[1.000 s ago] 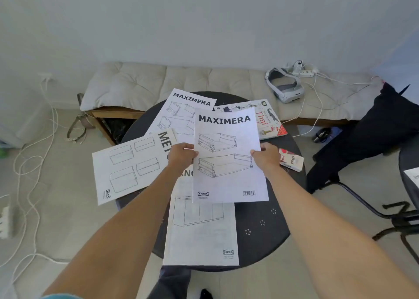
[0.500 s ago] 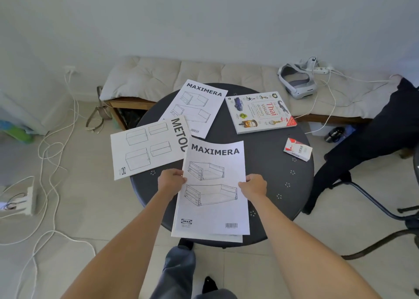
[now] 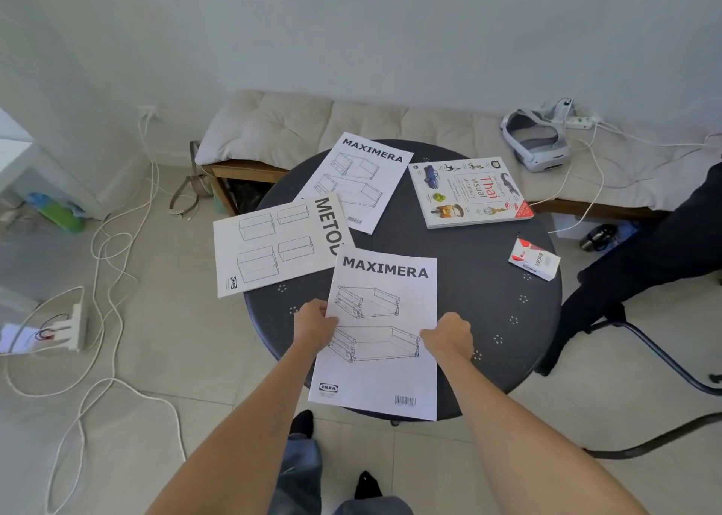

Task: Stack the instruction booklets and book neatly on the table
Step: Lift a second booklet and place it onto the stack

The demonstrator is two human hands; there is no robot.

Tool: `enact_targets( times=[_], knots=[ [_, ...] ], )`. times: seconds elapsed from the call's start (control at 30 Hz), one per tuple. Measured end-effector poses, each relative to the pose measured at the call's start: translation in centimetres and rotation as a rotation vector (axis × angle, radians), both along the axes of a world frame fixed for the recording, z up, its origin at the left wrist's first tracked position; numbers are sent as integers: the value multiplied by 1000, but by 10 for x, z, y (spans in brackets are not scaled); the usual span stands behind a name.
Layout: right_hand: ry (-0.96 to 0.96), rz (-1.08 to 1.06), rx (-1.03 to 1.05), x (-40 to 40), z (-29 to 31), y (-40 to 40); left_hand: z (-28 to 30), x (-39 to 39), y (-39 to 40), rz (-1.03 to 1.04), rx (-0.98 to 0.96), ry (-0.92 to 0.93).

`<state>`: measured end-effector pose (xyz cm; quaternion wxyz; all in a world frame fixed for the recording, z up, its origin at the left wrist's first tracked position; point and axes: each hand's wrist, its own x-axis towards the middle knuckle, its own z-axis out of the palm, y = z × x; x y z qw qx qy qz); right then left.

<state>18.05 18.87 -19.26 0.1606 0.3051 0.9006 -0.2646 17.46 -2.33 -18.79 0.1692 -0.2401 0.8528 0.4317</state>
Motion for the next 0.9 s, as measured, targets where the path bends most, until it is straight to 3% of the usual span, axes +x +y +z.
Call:
enact_targets(
  times=[0.17,0.53,0.73,0.9],
  knots=[
    [25,-12,32,-10,15,-6,4,-14,-19,-48,-33,-15],
    [58,-153,-353,-68,36,-112,37,-114,-128,-196,-186,52],
    [-40,-564,-744,-88,16,-193,33,-173,-181,-322,-293,43],
    [-70,-709,-757,-102,1,-231,21,-208,-204,-426,-330,15]
  ],
)
